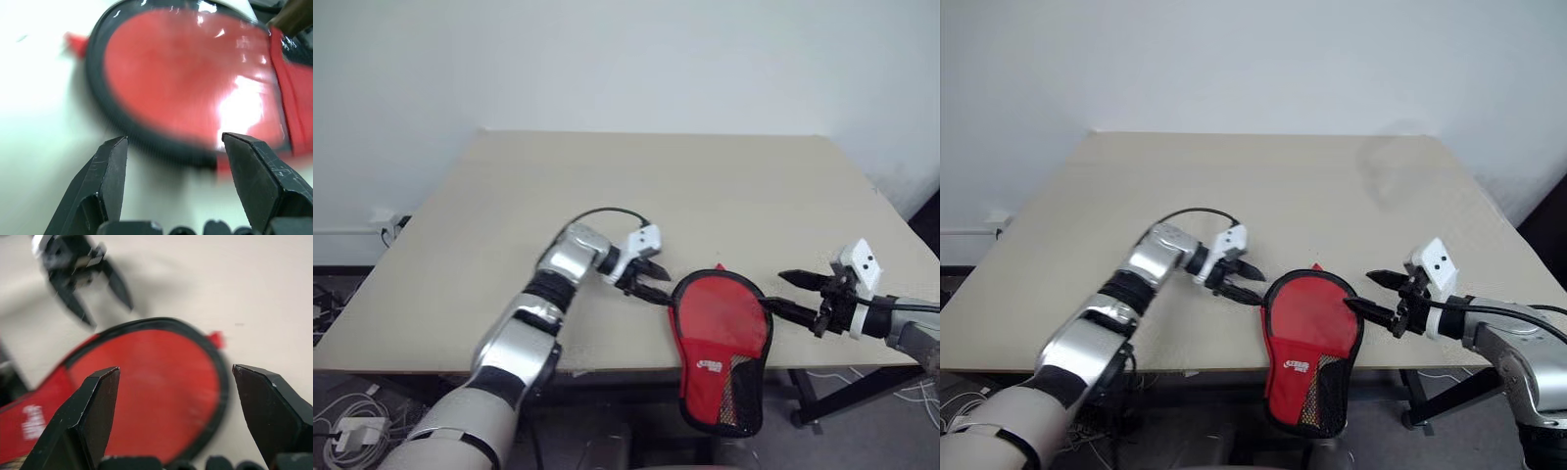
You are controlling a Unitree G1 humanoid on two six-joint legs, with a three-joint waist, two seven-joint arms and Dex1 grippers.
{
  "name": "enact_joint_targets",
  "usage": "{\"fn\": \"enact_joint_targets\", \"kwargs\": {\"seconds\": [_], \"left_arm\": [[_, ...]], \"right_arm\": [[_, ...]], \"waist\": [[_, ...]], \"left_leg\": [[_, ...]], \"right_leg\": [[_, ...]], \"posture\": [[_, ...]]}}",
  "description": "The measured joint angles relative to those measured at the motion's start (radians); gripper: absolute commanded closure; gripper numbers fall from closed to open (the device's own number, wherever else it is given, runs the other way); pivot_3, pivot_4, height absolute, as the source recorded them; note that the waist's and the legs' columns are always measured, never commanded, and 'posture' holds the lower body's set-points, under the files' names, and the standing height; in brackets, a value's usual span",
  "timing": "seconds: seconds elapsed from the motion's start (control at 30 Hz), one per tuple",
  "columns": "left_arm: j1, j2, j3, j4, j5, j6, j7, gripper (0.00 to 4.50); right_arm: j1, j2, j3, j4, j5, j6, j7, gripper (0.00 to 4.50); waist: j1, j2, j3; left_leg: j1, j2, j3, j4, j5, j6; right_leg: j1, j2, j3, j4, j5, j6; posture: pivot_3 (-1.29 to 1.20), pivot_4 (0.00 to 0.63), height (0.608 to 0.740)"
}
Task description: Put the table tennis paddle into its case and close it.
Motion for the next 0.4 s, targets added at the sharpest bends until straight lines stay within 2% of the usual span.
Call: {"fn": "enact_joint_targets", "kwargs": {"seconds": [0.17,0.3,0.4], "left_arm": [[0.085,0.192,0.066,-0.212,-0.059,0.104,-0.071,1.29],[0.272,0.342,0.107,-0.415,-0.1,0.206,-0.082,1.29],[0.389,0.407,0.127,-0.534,-0.128,0.281,-0.07,1.29]], "right_arm": [[-0.035,-0.003,0.036,0.047,-0.006,-0.055,0.037,0.53],[-0.054,-0.013,0.065,0.126,-0.02,-0.092,0.072,0.53],[-0.078,-0.015,0.094,0.158,-0.03,-0.111,0.092,0.53]], "waist": [[-0.011,0.001,0.001],[-0.025,0.002,0.002],[-0.027,0.003,0.003]], "left_leg": [[0.0,0.0,0.0,0.001,-0.002,-0.003],[0.0,0.0,0.001,0.001,-0.002,-0.004],[0.001,0.0,0.001,0.001,-0.001,-0.006]], "right_leg": [[0.0,0.0,0.001,0.0,0.0,0.0],[-0.001,0.0,0.002,0.001,0.0,0.001],[0.0,0.0,0.002,0.002,-0.002,0.004]], "posture": [[0.0,0.0,0.724],[0.0,0.0,0.724],[0.0,0.0,0.724]]}}
